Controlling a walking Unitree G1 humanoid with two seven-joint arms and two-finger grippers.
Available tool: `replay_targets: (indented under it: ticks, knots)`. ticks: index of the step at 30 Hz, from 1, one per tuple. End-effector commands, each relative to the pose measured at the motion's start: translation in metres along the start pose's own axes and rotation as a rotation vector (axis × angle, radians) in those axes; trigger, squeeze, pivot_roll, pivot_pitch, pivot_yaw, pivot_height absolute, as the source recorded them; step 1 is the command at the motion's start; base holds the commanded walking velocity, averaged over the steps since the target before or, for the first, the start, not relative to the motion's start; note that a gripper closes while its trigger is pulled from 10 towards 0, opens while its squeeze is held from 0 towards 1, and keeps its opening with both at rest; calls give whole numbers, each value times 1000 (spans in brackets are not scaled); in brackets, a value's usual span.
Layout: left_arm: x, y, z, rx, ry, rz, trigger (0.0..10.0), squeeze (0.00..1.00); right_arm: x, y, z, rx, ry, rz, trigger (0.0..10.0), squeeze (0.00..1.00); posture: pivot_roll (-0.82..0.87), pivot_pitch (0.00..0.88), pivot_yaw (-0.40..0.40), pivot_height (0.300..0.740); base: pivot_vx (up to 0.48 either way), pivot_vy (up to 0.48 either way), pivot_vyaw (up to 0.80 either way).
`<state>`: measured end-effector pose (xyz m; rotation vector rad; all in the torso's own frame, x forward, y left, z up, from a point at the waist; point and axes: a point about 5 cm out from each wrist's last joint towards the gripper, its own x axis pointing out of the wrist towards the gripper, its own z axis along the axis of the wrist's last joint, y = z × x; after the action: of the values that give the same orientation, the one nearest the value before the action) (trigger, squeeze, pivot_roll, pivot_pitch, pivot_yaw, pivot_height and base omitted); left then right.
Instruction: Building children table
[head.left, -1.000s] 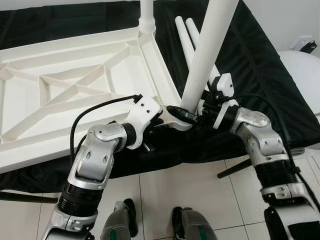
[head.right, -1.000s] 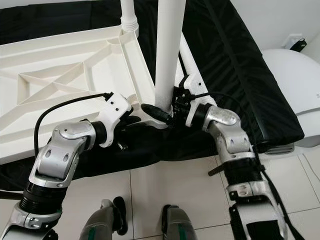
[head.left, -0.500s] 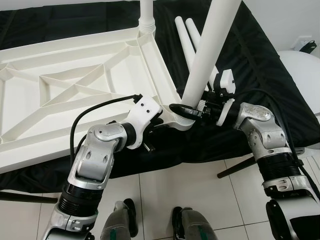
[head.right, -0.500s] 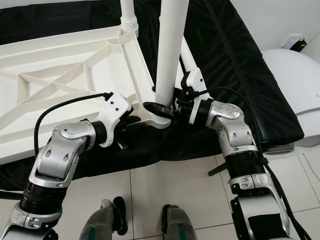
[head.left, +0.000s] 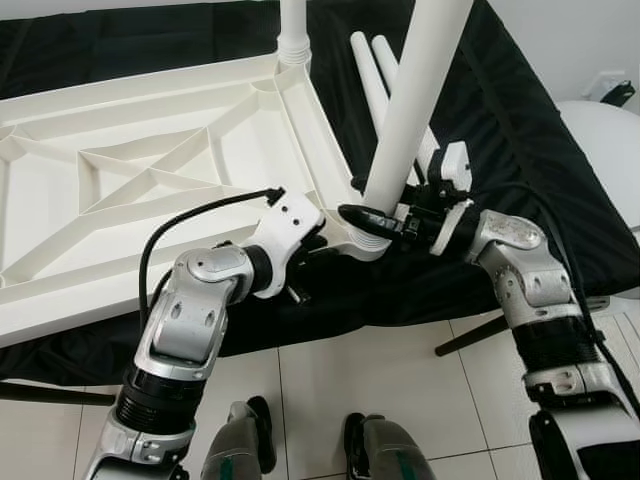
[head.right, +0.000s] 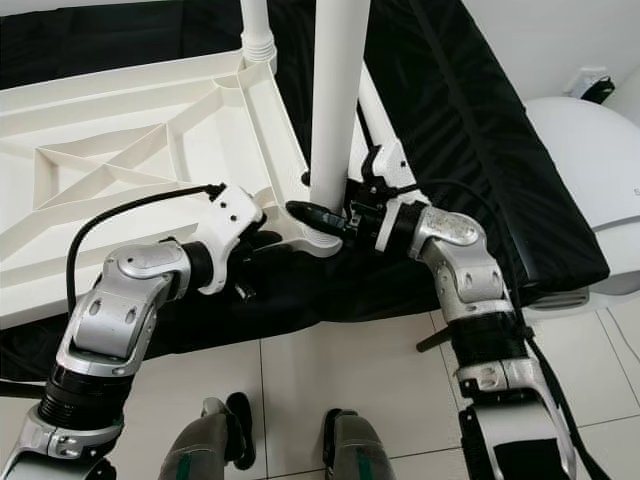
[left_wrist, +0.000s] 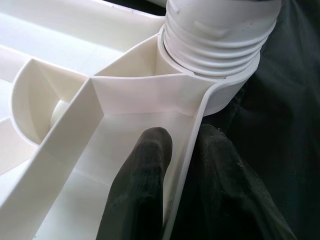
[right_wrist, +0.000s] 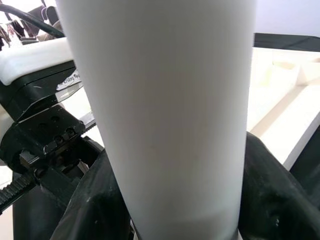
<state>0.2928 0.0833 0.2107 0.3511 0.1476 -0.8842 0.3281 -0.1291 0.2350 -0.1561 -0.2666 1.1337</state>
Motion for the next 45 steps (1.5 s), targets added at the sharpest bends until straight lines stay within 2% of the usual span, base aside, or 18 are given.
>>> replay_targets:
  ticks: [1,3,8,16,20,21,27,30,36,40,42,45]
  knots:
    - [-3,6,-11,-49,25,127,10000,0,-2,3,2,56,-68,-24,0,0,-12,257,-33,740,0,0,0]
    - [-3,6,-11,-49,25,127,10000,0,-2,3,2,56,-68,-24,0,0,-12,257,-33,740,0,0,0]
    - [-3,4,-12,-55,26,126,10000,0,-1,20,-6,81,-112,-226,0,0,-15,258,-38,740,0,0,0]
    - [-4,3,-12,-56,27,124,10000,0,2,34,-10,102,-126,-367,0,0,-15,253,-38,740,0,0,0]
    - [-3,3,-12,-55,26,124,10000,0,5,42,-11,90,-128,-404,0,0,-16,250,-42,740,0,0,0]
    - [-3,2,-11,-54,25,124,10000,0,9,50,-11,102,-129,-441,0,0,-16,248,-43,740,0,0,0]
    - [-3,2,-11,-55,23,123,10000,0,13,58,-13,124,-128,-466,0,0,-16,246,-46,740,0,0,0]
    - [-3,1,-11,-56,22,124,10000,0,24,75,-19,152,-123,-523,0,0,-10,241,-49,740,0,0,0]
    - [-3,1,-11,-55,21,125,10000,0,29,82,-22,152,-117,-603,0,0,-6,237,-49,740,0,0,0]
    - [-3,1,-11,-55,21,125,10000,0,29,82,-22,152,-117,-603,0,0,-6,237,-49,740,0,0,0]
    - [-3,2,-11,-55,22,126,10000,0,34,88,-24,158,-104,-681,0,0,-3,238,-49,740,0,0,0]
    - [-4,2,-10,-54,22,127,10000,0,39,95,-27,183,-86,-721,0,0,-2,240,-48,740,0,0,0]
